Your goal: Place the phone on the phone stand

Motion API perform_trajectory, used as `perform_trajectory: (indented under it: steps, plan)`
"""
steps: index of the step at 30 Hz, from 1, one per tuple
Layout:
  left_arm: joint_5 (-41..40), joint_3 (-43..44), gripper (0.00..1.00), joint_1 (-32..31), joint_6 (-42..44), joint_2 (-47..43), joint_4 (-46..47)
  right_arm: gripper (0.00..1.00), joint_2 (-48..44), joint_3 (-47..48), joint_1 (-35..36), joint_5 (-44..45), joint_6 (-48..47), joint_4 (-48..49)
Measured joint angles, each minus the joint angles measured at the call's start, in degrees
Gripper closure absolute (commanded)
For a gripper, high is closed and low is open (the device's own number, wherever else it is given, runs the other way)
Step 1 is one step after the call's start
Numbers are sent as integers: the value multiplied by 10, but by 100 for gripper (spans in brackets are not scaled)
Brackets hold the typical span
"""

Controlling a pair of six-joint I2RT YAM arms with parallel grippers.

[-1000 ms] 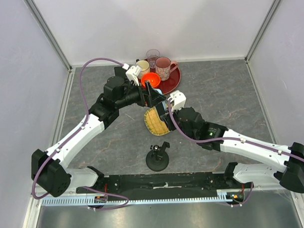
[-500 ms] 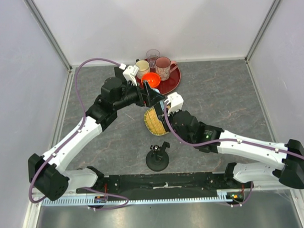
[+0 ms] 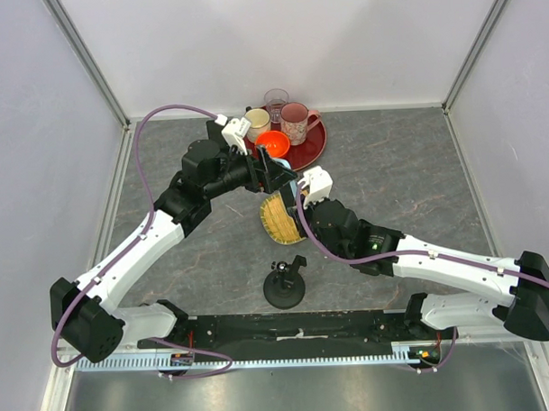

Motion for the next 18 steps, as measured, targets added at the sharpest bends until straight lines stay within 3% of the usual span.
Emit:
perform_trajectory:
  steps: [2,5,6,7,8,10,11,14,18]
  plan:
    - [2,0,41,0,0,0,0,100,0,0,0,0,0,0]
    - [3,0,65,0,0,0,-1,100,0,0,0,0,-1,0]
    - [3,0,82,0,0,0,-1,100,0,0,0,0,-1,-1]
    - [3,0,90,0,0,0,-1,100,0,0,0,0,-1,-1]
    - [3,0,97,0,0,0,-2,91,0,0,0,0,-1,-1]
    - [4,1,98,0,0,0,-4,68,0,0,1,1,0,-2]
    - [3,1,98,0,0,0,-4,51,0,0,1,1,0,-2]
    - [-4,1,98,1,14,0,-20,23,-2,0,1,3,0,7]
    - [-36,0,98,5,28,-2,-45,11,-7,0,1,6,-3,12]
